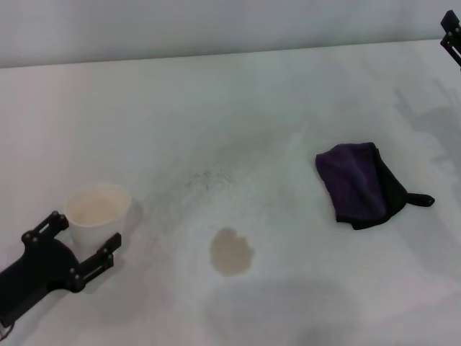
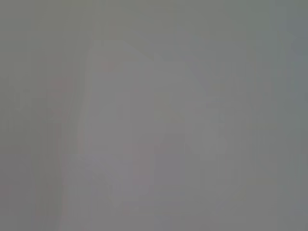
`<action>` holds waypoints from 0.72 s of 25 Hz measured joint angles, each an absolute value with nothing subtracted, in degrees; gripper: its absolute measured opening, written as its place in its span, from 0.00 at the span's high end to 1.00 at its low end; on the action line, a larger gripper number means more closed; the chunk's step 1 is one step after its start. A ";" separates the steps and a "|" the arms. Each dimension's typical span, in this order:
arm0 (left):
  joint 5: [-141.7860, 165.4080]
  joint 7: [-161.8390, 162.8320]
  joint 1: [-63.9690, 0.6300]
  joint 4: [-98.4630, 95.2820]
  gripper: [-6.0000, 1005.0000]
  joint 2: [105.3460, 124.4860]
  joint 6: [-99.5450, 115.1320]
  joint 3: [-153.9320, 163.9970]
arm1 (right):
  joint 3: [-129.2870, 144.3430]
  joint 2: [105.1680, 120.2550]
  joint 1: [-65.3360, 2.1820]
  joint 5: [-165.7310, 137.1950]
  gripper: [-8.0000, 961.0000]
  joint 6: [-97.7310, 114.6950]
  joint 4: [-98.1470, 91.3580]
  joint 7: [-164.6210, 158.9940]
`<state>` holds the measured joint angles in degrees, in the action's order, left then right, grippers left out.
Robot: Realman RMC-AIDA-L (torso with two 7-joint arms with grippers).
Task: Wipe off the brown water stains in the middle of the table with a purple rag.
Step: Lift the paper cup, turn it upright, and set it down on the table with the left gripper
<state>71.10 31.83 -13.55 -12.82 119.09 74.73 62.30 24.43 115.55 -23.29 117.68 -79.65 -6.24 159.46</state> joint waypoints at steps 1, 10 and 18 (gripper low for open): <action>71.08 31.25 -13.50 -12.31 0.23 119.09 74.72 62.30 | 24.43 115.53 -23.29 117.69 0.09 -79.65 -6.24 159.46; 69.45 25.74 -13.23 -8.62 0.22 119.23 74.65 62.31 | 24.43 115.49 -23.29 117.69 0.09 -79.39 -6.24 159.43; 65.59 21.55 -12.69 -7.12 0.22 119.46 75.07 62.60 | 24.43 115.48 -23.29 117.69 0.09 -79.30 -6.14 159.48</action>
<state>65.59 21.55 -12.69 -7.12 119.46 75.07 62.60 24.43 115.48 -23.29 117.68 -79.30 -6.14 159.48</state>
